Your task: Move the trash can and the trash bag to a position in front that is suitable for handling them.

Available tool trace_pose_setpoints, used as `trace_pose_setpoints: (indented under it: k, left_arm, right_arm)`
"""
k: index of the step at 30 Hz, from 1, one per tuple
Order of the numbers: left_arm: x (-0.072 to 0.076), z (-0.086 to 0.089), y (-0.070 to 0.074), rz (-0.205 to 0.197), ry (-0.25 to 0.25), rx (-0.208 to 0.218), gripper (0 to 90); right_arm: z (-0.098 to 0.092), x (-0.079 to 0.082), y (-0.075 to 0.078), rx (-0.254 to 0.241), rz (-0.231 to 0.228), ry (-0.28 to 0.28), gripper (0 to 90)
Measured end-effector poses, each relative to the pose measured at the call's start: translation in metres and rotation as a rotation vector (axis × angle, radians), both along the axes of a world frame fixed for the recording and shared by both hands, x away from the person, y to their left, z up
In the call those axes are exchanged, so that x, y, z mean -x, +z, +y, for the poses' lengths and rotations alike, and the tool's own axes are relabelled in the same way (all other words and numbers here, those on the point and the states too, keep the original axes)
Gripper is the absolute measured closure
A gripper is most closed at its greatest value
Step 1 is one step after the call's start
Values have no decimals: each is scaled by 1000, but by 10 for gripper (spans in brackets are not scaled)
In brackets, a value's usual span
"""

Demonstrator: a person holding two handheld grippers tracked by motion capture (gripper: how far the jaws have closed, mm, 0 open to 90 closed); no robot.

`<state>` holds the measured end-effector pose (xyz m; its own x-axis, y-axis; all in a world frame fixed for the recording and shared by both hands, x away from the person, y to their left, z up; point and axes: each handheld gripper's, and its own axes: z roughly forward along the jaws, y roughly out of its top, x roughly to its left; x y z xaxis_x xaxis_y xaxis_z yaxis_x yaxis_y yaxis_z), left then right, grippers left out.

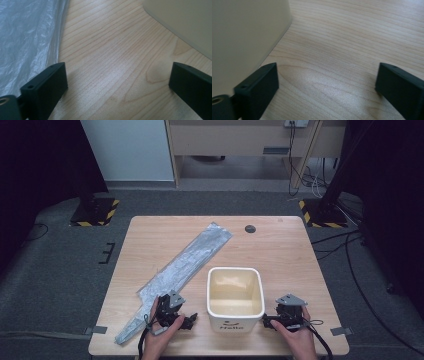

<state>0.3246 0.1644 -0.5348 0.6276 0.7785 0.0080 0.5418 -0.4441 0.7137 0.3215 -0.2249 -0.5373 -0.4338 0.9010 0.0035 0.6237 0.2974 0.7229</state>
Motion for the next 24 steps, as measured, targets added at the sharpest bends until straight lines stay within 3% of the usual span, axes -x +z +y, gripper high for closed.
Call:
trace_pose_setpoints:
  k: [2, 3, 6, 8, 10, 11, 13, 16, 19, 21, 22, 24]
  left_arm:
    - [2, 1, 1, -12, 1, 4, 62]
    - [8, 2, 4, -24, -5, 26, 71]
    - [24, -2, 11, -63, -39, 22, 81]
    - [29, -3, 13, -67, -48, 22, 82]
    - [39, -5, 20, -85, -68, 58, 82]
    - [39, -5, 20, -85, -68, 58, 82]
    - [45, -10, 23, -124, -126, 99, 72]
    - [48, -17, 25, -145, -149, 114, 53]
    - [52, -26, 29, -149, -147, 161, 62]
    - [53, -28, 30, -157, -164, 163, 78]
    - [53, -32, 31, -161, -191, 184, 140]
    - [53, -34, 31, -160, -202, 188, 205]
  right_arm:
    - [-1, 1, 1, -16, -12, 4, 101]
    - [-2, 4, 2, -28, -27, 7, 119]
    - [-3, 13, 10, -48, -75, 54, 159]
    - [-4, 18, 13, -61, -90, 72, 171]
    - [-3, 32, 21, -81, -118, 139, 189]
    - [-3, 32, 21, -81, -118, 139, 189]
    - [-1, 41, 26, -76, -153, 209, 192]
    - [0, 43, 30, -83, -159, 244, 193]
    - [2, 46, 31, -96, -174, 296, 203]
    - [3, 46, 32, -94, -171, 309, 210]
    - [4, 48, 32, -96, -172, 331, 225]
    - [5, 48, 32, -99, -168, 351, 241]
